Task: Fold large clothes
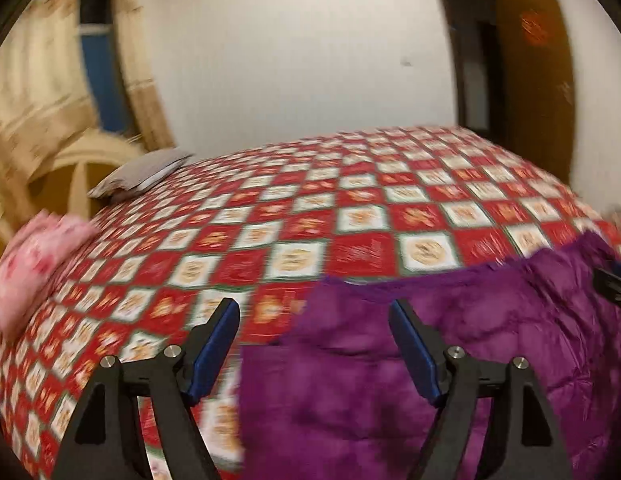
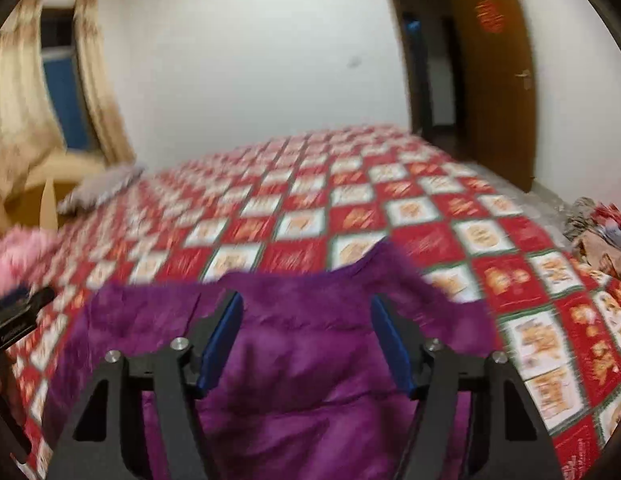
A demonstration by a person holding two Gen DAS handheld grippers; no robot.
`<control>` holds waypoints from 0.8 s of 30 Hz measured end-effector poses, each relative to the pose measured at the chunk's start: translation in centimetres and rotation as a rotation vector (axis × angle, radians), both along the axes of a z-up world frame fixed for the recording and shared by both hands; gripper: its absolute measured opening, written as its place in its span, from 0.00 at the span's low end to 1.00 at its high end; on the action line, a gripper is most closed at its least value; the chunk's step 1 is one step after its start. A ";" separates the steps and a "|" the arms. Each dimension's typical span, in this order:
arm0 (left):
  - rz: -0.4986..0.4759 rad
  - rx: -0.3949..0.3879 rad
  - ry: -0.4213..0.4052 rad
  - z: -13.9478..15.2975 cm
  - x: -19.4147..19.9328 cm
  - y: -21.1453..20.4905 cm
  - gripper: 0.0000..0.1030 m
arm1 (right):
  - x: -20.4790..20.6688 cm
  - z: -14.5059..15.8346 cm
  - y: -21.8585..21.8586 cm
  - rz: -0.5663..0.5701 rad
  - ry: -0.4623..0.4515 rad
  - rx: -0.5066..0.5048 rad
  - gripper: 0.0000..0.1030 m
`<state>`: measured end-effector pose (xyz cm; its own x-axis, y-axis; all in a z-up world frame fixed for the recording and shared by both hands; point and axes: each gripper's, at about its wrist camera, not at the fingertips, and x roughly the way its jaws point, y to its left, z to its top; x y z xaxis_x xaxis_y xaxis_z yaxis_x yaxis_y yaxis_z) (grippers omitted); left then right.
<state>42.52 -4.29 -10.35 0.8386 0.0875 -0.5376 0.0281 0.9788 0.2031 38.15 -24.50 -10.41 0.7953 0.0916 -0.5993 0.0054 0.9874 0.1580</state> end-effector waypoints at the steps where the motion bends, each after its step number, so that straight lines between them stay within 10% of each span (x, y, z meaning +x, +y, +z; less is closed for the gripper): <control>1: 0.022 0.028 0.014 -1.0 0.5 -0.4 0.76 | 0.4 -0.4 0.7 0.020 0.013 -0.006 0.65; 7: 0.161 -0.047 0.181 -6.8 3.3 2.6 0.76 | 2.1 -3.5 2.5 0.053 0.085 -0.042 0.65; 24: 0.185 -0.031 0.191 -8.6 4.2 2.0 0.91 | 3.0 -7.0 1.6 0.024 0.149 0.023 0.65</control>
<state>46.72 -2.31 -19.00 0.6929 0.2113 -0.6894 -0.1170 0.9764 0.1816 41.12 -22.93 -17.45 0.6953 0.1248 -0.7078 0.0065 0.9837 0.1797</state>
